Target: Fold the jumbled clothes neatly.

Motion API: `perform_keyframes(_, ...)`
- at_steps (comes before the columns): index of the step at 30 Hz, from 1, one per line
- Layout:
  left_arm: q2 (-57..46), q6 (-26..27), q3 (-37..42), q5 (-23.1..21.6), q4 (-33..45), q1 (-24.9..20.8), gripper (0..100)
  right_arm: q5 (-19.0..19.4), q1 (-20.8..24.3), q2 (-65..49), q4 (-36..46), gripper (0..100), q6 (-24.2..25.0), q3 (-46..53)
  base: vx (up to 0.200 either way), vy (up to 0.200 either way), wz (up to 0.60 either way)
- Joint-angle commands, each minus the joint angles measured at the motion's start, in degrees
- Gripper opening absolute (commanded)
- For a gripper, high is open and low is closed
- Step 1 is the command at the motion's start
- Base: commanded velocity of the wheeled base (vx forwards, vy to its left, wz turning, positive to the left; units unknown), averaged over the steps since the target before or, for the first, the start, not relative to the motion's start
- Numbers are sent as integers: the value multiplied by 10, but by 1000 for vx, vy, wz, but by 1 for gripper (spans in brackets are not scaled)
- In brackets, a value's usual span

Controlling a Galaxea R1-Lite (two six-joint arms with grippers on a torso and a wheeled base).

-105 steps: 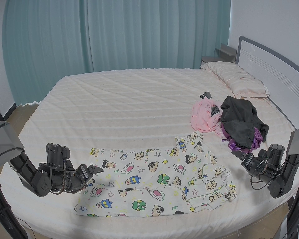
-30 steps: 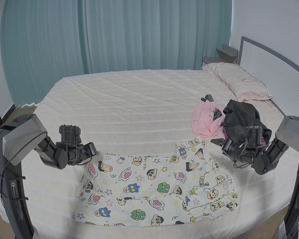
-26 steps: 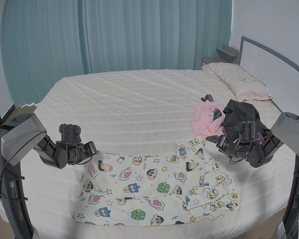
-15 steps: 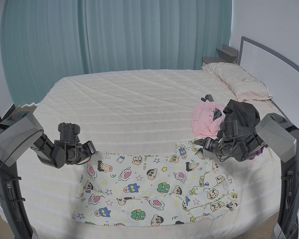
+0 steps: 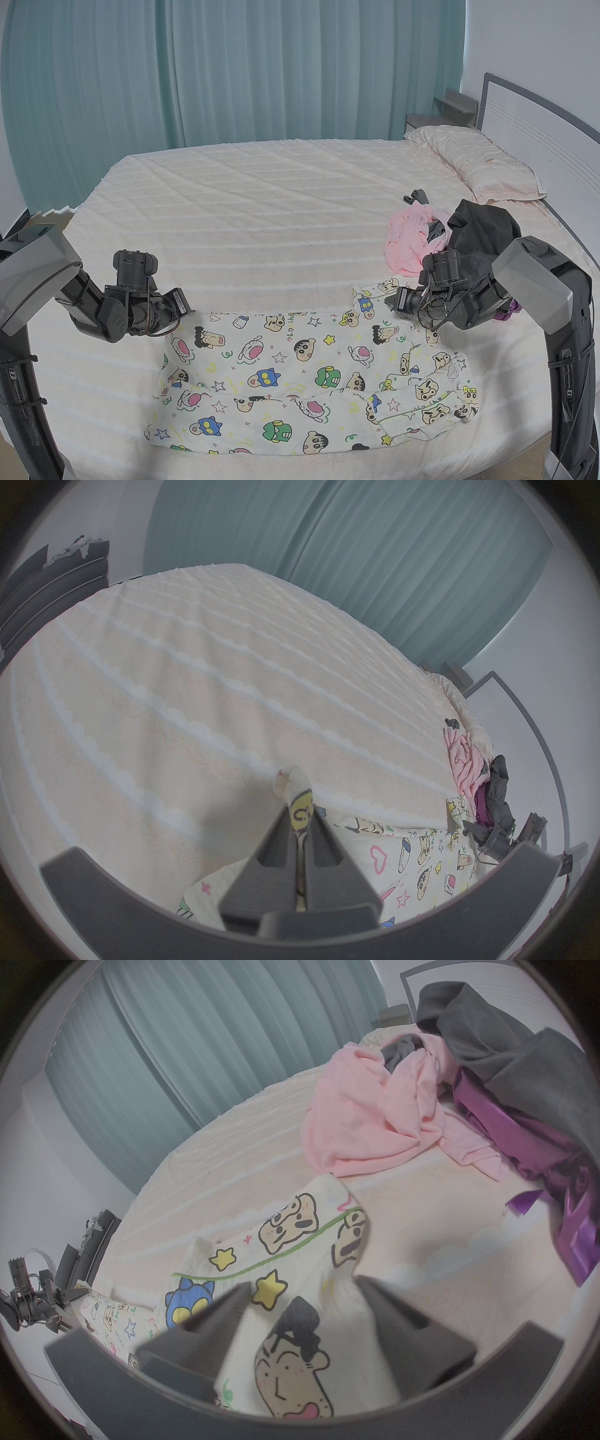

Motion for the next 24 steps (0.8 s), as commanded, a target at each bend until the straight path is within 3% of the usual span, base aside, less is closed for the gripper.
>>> perform_keyframes(1, -6, 0, 2, 0, 0, 0, 0, 2, 0, 2, -1, 0, 3, -1, 0, 0, 0)
perform_keyframes(7, -15, -2, 8, 0, 2, 0, 0, 13, -15, -19, -19, 0, 9, 11, 0, 0, 0)
perform_keyframes(12, -30, -21, 2, -1, 21, 1, 0, 18, -19, -33, -58, 0, 51, 26, 0, 0, 0)
perform_keyframes(24, -30, -42, -27, 0, 22, 3, 0, 16, -18, -46, -151, 0, 51, 73, 0, 0, 0)
